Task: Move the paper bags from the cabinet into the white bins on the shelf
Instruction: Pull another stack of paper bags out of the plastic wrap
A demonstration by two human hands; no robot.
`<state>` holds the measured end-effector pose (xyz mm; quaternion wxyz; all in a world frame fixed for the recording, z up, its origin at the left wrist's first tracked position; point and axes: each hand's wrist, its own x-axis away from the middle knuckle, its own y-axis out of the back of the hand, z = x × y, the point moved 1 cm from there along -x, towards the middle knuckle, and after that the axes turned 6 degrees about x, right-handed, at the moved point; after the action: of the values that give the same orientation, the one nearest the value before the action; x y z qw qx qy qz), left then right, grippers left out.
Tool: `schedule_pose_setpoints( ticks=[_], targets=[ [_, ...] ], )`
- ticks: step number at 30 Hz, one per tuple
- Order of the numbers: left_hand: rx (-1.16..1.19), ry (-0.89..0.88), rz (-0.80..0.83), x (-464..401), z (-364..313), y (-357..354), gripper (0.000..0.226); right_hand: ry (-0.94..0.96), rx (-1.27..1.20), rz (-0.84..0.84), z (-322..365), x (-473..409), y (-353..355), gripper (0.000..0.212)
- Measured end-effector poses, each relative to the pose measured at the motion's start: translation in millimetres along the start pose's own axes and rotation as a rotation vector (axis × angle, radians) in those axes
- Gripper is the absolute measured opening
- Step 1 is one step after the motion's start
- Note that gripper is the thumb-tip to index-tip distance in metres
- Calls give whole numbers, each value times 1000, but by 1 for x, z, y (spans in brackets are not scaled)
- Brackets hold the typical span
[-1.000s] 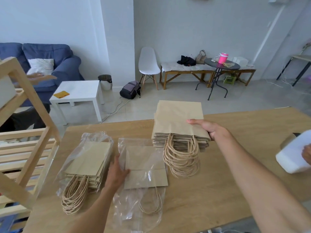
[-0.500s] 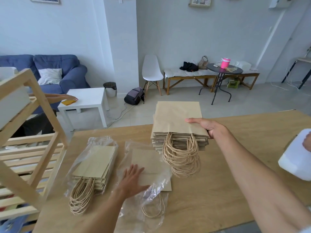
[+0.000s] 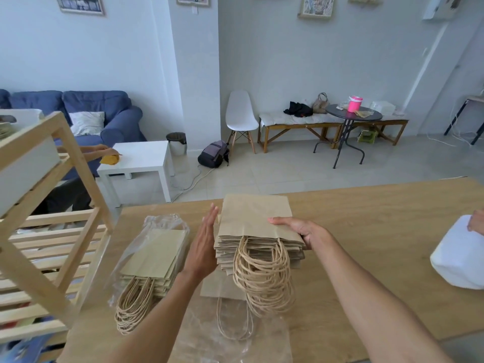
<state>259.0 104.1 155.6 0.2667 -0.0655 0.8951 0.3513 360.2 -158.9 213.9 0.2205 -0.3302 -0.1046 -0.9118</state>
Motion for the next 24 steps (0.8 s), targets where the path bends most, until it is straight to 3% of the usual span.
schedule_pose_setpoints(
  ticks=[2, 5, 8, 11, 13, 15, 18, 21, 24],
  targets=[
    [-24, -78, 54, -5, 2, 10, 100, -10, 21, 25, -2, -2, -7, 27],
    [47, -4, 109, -6, 6, 24, 73, 26, 34, 23, 1, -4, -14, 24],
    [139, 23, 78, -7, 6, 36, 34, 164, -34, 193, 5, -2, -21, 22],
    [219, 75, 43, -7, 2, 51, 26, 164, -85, 248, 5, 1, -22, 46],
    [265, 162, 44, -4, 3, 56, 15, 119, -86, 258, 1, -1, -25, 76],
    [378, 345, 17, 3, 6, 54, 23, 83, -42, 233, -8, -1, -32, 95],
    [539, 550, -34, 29, 11, 41, 37, 63, -31, 152, -36, -9, -49, 102],
    [515, 534, -9, 50, 12, 25, 44, 22, 4, 81, -67, -22, -63, 117],
    [534, 584, -107, 51, 14, 18, 64, 45, 99, -62, -75, -24, -71, 113]
  ],
)
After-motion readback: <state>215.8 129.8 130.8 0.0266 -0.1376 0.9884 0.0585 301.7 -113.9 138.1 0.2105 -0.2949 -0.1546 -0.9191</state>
